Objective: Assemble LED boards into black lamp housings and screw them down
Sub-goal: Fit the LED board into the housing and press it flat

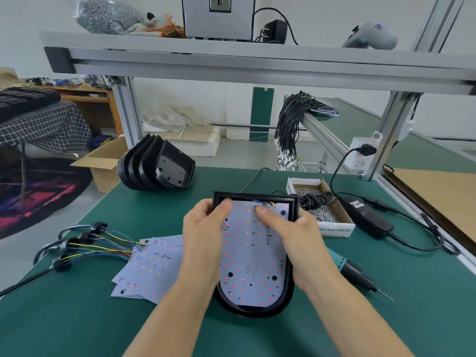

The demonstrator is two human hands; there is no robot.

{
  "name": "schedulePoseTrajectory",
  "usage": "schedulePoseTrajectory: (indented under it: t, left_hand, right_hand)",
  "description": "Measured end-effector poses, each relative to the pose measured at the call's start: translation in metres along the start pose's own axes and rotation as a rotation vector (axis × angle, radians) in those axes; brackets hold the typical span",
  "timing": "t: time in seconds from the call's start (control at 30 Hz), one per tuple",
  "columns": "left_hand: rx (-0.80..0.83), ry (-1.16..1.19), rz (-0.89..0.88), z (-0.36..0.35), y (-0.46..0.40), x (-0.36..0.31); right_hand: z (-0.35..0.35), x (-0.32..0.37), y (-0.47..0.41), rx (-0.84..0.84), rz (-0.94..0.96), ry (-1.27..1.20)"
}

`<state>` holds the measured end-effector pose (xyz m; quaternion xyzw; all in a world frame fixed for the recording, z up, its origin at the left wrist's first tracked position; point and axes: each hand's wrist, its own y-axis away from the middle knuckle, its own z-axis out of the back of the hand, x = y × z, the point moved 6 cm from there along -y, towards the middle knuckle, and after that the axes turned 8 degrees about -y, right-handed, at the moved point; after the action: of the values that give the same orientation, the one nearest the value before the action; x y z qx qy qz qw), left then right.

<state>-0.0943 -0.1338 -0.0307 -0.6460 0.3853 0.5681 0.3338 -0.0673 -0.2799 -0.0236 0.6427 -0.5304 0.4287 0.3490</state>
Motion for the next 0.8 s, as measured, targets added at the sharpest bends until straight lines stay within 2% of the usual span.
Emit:
schedulePoseTrajectory:
  t: [0.1,0.23,0.3,0.37,0.43,0.53,0.63,0.8]
  left_hand:
    - [-0.089,0.005,0.01,0.004,-0.005,0.001]
    - [-0.123,-0.028,0.019,0.002,-0.008,0.0]
    - [-0.043,-0.038,0.021,0.0,-0.007,0.002]
    - [0.165,-0.019,0.048,-0.009,-0.001,0.003]
    - [0.289,-0.081,0.084,-0.01,0.003,0.009]
    - [0.28,-0.207,0.068,-0.008,0.006,0.018]
    - [0.196,-0.173,0.083,-0.009,0.01,0.022]
    - [0.217,-0.174,0.07,-0.012,0.017,0.013]
  right_hand:
    - [-0.002,-0.003,0.0,-0.025,0.045,0.118]
    - [-0.002,-0.003,-0.003,-0.066,0.06,0.138]
    - [0.005,-0.004,-0.007,-0.088,0.01,0.061]
    - [0.012,-0.005,-0.01,-0.08,-0.059,-0.029]
    - [0.018,-0.007,-0.011,-0.068,-0.127,-0.095]
    - [0.024,-0.009,-0.014,-0.062,-0.17,-0.108]
    - [0.025,-0.011,-0.013,-0.062,-0.177,-0.076]
    - [0.028,-0.006,-0.011,-0.088,-0.149,-0.009]
